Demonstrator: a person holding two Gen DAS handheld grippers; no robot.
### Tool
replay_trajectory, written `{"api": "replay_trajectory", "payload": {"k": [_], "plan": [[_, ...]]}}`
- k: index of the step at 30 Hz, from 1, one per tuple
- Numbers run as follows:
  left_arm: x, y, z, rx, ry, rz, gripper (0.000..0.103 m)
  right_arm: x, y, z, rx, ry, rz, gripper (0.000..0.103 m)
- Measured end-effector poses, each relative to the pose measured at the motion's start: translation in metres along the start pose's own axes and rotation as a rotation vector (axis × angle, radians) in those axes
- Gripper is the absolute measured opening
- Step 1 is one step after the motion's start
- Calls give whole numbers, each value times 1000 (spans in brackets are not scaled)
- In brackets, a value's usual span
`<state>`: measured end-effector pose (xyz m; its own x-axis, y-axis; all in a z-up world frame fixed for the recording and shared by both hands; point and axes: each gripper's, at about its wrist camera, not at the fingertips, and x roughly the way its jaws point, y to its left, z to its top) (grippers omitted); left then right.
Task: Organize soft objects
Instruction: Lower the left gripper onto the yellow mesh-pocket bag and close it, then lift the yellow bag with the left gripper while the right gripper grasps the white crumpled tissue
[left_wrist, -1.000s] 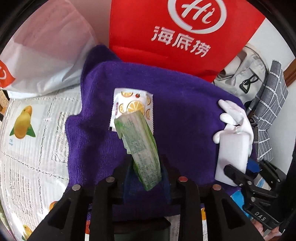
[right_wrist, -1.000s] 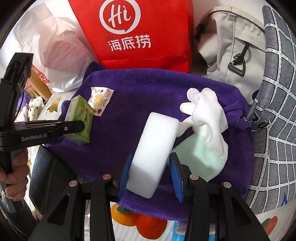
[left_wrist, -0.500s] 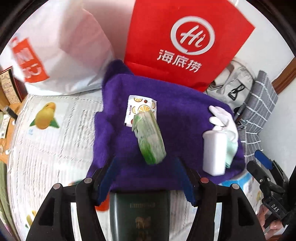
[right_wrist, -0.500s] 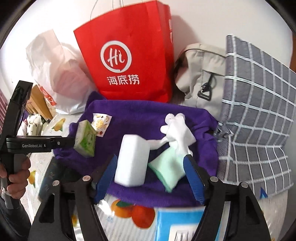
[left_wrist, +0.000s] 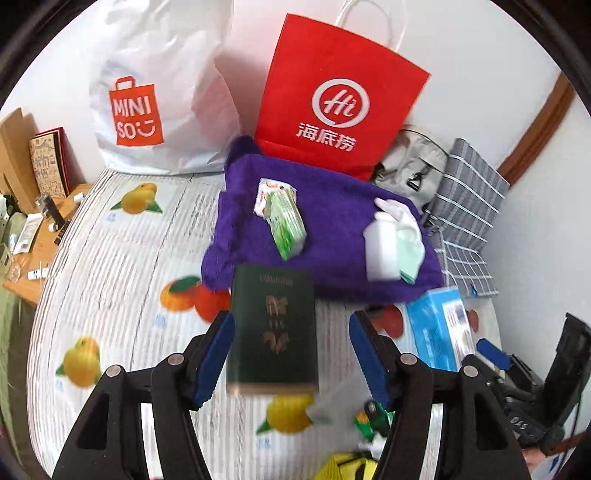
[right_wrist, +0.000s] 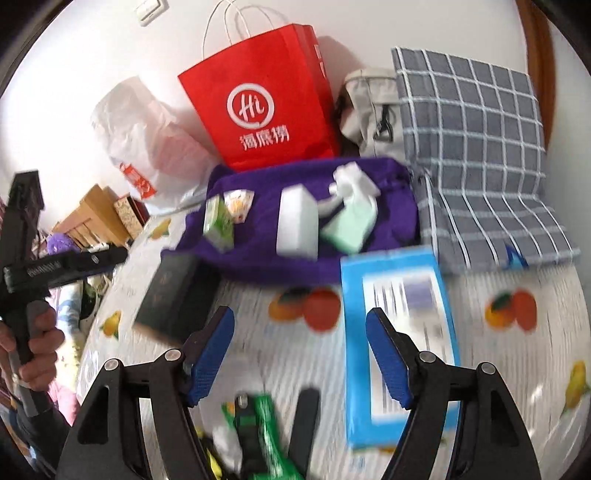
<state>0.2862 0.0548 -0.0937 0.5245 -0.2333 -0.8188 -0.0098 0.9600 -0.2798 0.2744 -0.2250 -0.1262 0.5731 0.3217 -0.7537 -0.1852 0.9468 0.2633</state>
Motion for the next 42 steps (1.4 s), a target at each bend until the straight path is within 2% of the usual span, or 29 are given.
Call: {"api": "replay_trajectory", "payload": {"k": [2,6,10,17,22,26,30,33,35,38,40,42], "plan": [[-9,-1,-14,2,-5,-9,63,-9,4,-17,-7,-2,-15,73],[-19,-4,-42,3,-5,-14,63,-22,13,-50,-29,12,-4,57],[-23,-4,-70,6,12,-30,63,-23,22,-75,-50,36,-5,48],[-17,0,-112,17,52,-29,63,-23,34,-116,-55,87,51,48],[-4,-4,-138,45,88,-57,63,-19,33,-137,-59,103,-5,49],[10,-17,-156,109,117,-78,62,-18,22,-143,-50,102,-42,49],[28,-36,-171,196,142,-66,61,-23,5,-148,-22,93,-70,50],[43,-43,-175,212,158,-66,60,-24,-6,-153,-2,98,-88,50],[47,-46,-176,218,135,-60,50,-26,-12,-156,11,99,-94,50],[49,-51,-178,251,142,-95,25,-29,-17,-158,25,92,-86,50],[45,-50,-176,245,117,-89,23,-31,-18,-158,23,84,-85,50],[36,-46,-175,227,108,-127,22,-31,-16,-158,17,82,-82,50]]}}
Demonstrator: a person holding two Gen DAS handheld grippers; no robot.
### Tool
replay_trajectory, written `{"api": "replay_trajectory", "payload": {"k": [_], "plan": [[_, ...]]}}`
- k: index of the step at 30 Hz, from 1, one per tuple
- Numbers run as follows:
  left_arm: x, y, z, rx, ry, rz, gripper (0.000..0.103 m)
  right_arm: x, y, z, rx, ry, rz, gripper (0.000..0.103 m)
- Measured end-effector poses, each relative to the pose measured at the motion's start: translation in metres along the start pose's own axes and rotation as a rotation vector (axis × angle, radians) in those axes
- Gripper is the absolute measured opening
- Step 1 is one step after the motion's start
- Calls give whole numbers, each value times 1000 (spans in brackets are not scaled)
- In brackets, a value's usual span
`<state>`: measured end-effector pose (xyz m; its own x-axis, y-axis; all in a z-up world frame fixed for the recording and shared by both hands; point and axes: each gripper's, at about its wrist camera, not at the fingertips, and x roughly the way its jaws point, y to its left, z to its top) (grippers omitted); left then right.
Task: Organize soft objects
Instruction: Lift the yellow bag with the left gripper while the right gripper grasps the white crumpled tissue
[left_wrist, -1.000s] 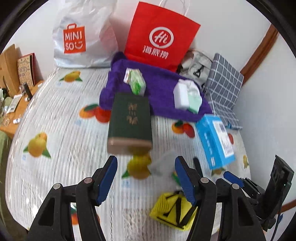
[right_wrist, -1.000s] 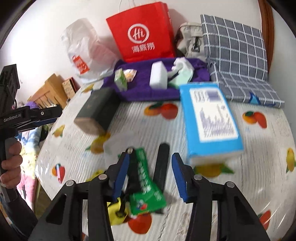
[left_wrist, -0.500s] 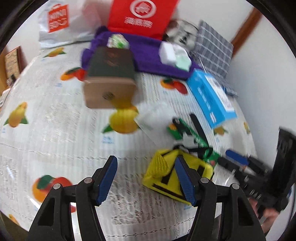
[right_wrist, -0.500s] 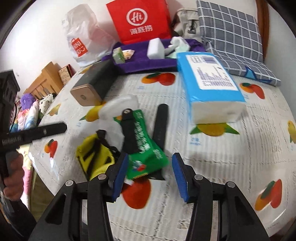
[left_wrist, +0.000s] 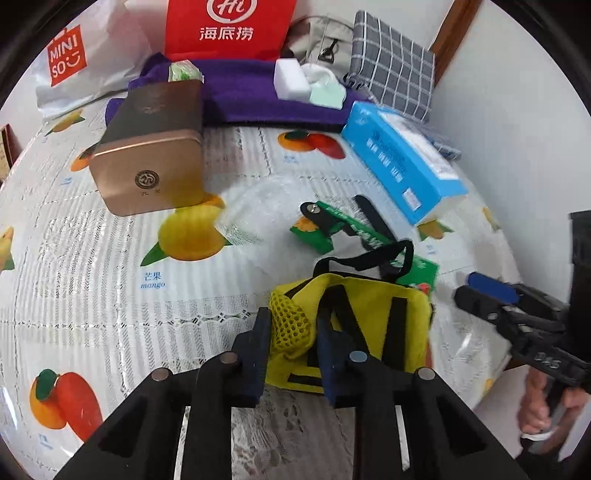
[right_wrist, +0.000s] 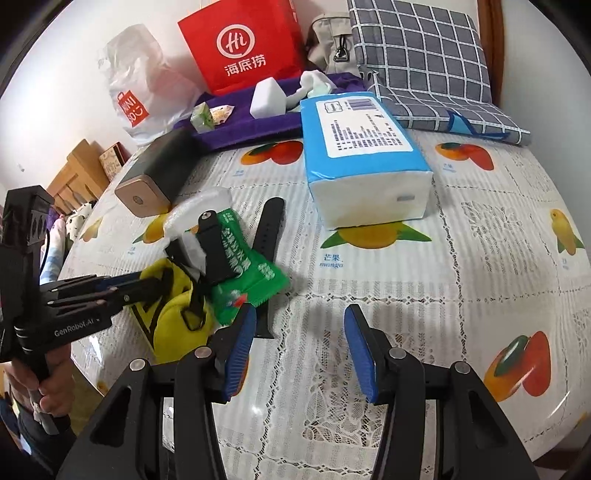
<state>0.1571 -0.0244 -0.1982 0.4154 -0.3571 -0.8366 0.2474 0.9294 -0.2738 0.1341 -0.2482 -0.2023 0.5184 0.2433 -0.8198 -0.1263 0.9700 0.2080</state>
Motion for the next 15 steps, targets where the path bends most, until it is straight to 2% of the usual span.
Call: {"api": "replay_trajectory", "payload": {"k": [4,8,13,15], "plan": [[-22,14,-2,-40,-42,-2,22,1,6,1,-17,-2,6,50],[-39,36,-7,-115,-66,-73,22,4,13,4,-30,-6,13,50],[-44,61,-10,-168,-90,60,22,8,23,9,-57,-3,14,50],[-42,70,-11,-197,-90,87,22,9,29,12,-72,-7,18,50]]}}
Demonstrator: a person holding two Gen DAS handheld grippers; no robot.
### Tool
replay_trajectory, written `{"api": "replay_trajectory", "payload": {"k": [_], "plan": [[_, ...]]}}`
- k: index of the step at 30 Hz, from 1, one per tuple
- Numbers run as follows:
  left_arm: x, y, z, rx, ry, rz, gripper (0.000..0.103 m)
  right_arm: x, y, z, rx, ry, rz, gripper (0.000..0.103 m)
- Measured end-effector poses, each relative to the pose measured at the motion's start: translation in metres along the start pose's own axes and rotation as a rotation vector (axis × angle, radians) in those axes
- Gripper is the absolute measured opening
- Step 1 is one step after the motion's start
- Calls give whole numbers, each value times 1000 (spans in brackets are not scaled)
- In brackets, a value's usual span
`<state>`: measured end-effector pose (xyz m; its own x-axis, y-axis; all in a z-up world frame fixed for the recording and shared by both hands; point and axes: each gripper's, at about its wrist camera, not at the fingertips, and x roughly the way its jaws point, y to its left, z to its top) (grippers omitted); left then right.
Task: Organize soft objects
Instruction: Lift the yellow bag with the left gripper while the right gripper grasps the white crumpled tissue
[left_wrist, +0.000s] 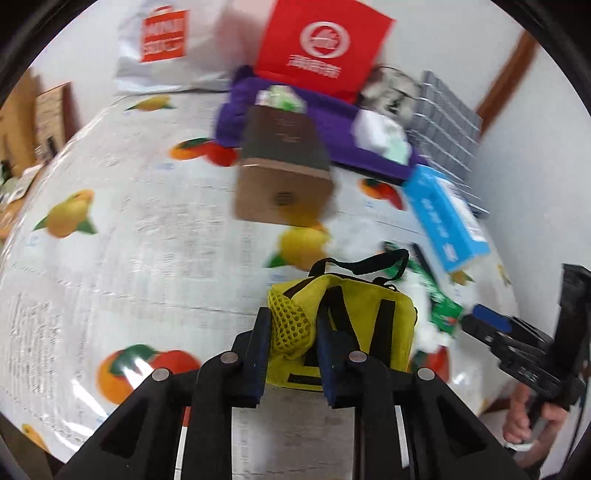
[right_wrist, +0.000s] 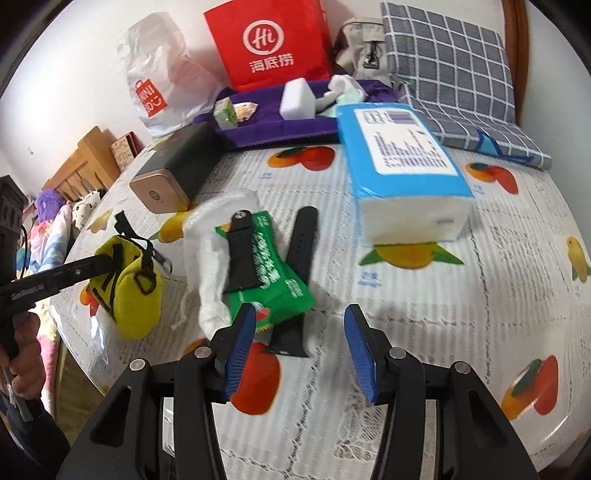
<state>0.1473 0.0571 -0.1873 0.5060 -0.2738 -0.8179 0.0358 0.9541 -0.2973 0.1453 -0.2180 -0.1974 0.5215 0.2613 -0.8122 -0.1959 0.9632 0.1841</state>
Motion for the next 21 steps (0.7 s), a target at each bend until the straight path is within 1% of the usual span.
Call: {"api": "replay_trajectory", "payload": {"k": [3,5,7,10,14,16,17,18,19,20,21], "plan": [[5,15,1,-42,1,38,22,3,12,4,-31,-4,7,50],[8,20,1,-49,2,74,22,6,22,5,-62,-3,14,50],[11,21,2,-50,2,89,22,8,33,5,-87,-2,27,50],[19,21,4,-54,14,82,22,10,51,3,-143,2,45,47],[26,17,4,-58,23,67,23,16,70,-2,-220,12,42,45],[26,16,4,-56,25,60,23,30,73,-4,-243,43,13,39],[27,16,3,-59,29,57,24,37,73,-5,-243,64,-8,31],[28,16,3,-63,33,53,24,41,73,-7,-253,50,-47,22],[28,17,3,-67,35,51,24,39,74,-7,-267,38,-58,22],[28,17,3,-68,35,51,25,39,76,-7,-275,50,-47,21],[29,17,3,-68,34,54,25,35,76,-6,-264,46,-10,21]]}}
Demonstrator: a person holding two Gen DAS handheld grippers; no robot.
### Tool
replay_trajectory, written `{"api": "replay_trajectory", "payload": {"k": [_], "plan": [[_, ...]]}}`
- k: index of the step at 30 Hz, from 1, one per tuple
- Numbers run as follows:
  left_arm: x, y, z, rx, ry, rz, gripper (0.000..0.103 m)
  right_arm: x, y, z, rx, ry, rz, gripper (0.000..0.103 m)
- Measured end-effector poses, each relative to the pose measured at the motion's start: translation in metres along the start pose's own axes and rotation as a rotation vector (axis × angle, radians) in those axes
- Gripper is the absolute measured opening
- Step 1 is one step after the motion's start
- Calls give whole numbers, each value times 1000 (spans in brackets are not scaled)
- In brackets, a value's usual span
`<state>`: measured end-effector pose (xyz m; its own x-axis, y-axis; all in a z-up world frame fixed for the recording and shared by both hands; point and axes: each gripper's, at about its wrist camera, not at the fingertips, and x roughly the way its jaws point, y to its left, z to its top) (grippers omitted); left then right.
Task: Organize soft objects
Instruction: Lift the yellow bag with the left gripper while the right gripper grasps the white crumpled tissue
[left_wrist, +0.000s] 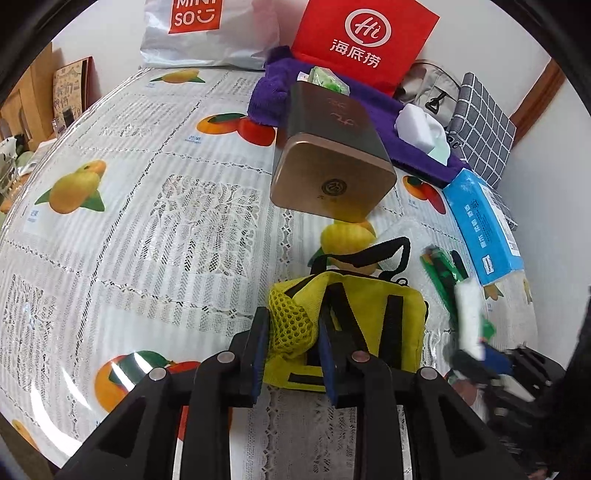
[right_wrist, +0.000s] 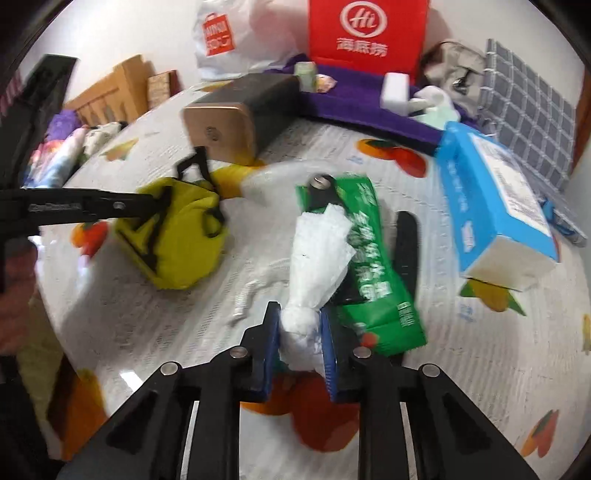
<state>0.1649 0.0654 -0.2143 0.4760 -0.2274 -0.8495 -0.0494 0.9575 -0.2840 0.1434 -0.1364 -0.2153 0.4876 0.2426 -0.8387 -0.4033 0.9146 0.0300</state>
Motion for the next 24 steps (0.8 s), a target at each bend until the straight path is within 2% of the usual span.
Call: {"api": "replay_trajectory", "payload": {"k": [3,5,9,10,13,15,18,19,22,24], "plan": [[0,0,0,-5,0,5,26,-29,-11,2,86,-104,148,21],[0,-1,-1,-3,1,11,26,-41,-17,3,114,-136,170,21],[1,-3,-1,-9,2,16,27,-64,-37,-5,164,-178,126,21],[2,-4,-1,-12,4,14,30,-68,-42,-9,172,-179,110,21],[3,-10,-1,6,4,14,41,-69,-68,-21,213,-138,5,21],[5,-16,-2,25,-7,41,42,-64,-84,-31,243,-101,-62,21],[6,-24,-4,52,-23,84,41,-56,-107,-49,283,-54,-145,21],[7,-26,-5,54,-24,75,31,-53,-113,-54,290,-40,-172,21],[6,-27,-5,36,-22,64,28,-39,-124,-66,316,-6,-163,22],[4,-29,-6,37,-20,70,27,-34,-126,-69,313,-29,-154,23]]}}
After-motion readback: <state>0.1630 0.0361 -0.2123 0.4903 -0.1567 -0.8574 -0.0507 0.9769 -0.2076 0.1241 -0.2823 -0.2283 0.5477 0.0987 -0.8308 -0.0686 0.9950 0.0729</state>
